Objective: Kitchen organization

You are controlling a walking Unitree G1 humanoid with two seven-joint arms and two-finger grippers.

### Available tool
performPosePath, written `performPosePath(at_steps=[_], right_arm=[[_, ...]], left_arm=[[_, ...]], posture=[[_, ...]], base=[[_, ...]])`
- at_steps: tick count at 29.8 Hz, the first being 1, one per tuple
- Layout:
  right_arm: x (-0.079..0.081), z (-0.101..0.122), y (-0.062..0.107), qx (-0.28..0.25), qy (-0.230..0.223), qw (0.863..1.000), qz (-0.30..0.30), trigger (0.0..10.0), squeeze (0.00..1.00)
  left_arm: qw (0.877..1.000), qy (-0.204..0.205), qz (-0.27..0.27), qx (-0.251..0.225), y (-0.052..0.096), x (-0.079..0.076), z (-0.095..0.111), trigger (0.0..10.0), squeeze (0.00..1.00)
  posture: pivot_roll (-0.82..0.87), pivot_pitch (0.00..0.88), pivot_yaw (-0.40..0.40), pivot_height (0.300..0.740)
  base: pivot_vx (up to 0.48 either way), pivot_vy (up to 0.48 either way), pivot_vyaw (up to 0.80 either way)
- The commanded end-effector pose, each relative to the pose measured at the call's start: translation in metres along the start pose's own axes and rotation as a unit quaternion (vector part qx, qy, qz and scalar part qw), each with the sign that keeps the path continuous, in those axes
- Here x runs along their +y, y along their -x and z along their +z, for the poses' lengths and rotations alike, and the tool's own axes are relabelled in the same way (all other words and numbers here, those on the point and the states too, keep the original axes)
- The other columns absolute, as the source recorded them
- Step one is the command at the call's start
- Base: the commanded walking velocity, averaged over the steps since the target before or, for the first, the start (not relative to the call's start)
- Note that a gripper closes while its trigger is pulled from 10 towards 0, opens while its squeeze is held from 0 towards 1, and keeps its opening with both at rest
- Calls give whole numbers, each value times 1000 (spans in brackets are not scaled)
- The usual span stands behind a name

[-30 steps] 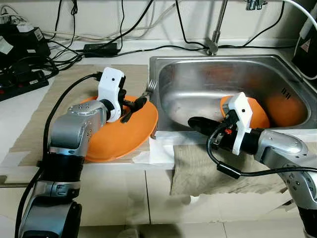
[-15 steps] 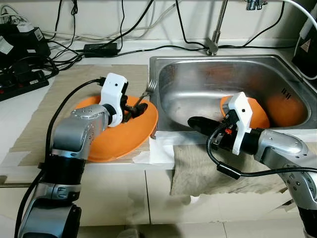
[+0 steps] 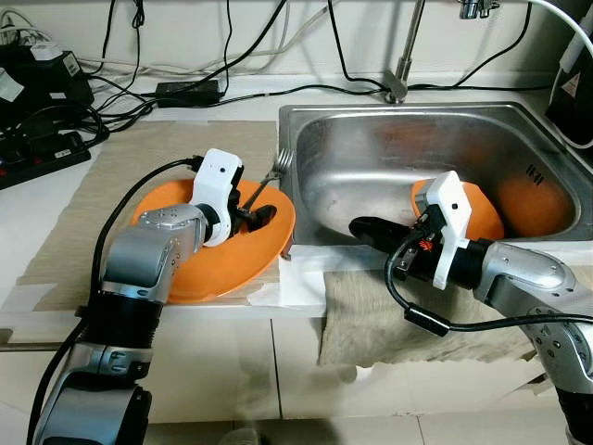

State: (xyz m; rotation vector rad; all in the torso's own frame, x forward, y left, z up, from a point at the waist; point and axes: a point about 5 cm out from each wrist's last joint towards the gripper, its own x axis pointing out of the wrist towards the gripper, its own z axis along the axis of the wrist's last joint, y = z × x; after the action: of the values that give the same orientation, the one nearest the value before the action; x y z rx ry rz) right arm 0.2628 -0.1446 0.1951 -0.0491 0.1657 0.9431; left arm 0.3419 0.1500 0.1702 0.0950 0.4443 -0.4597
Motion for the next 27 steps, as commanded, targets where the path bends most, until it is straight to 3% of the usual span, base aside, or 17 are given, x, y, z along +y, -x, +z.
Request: performPosePath(at_steps=[1,7,13,15,20,27], right_arm=[[2,1,1,-1,1,1000,0,10000,0],[2,1,2,-2,1,1000,-2,10000,0],[3,1,2,-2,1,1000,-2,10000,0],[3,1,2,-2,1,1000,-2,10000,0],[2,1,2,-1,2,1000,-3,10000,0],[2,0,1,-1,2,1000,-4,10000,0]], left_arm=[[1000,-10,8,15,-2,2,-3,10000,0],[998,-39,14,35,-3,2,-10,10000,0],[998,-42,12,45,-4,4,-13,10000,0],[998,-44,13,46,-5,5,-14,0,0],[998,-44,14,48,-6,7,-17,0,0],[998,-11,-5,61,-7,7,-24,0,0]], posture=[[0,27,37,740],[-1,29,39,740],[-1,31,43,740],[-2,30,43,740],[-2,27,43,740],[-1,21,46,740]], base=[[0,0,0],[0,0,0],[0,0,0],[0,0,0],[0,0,0],[0,0,0]])
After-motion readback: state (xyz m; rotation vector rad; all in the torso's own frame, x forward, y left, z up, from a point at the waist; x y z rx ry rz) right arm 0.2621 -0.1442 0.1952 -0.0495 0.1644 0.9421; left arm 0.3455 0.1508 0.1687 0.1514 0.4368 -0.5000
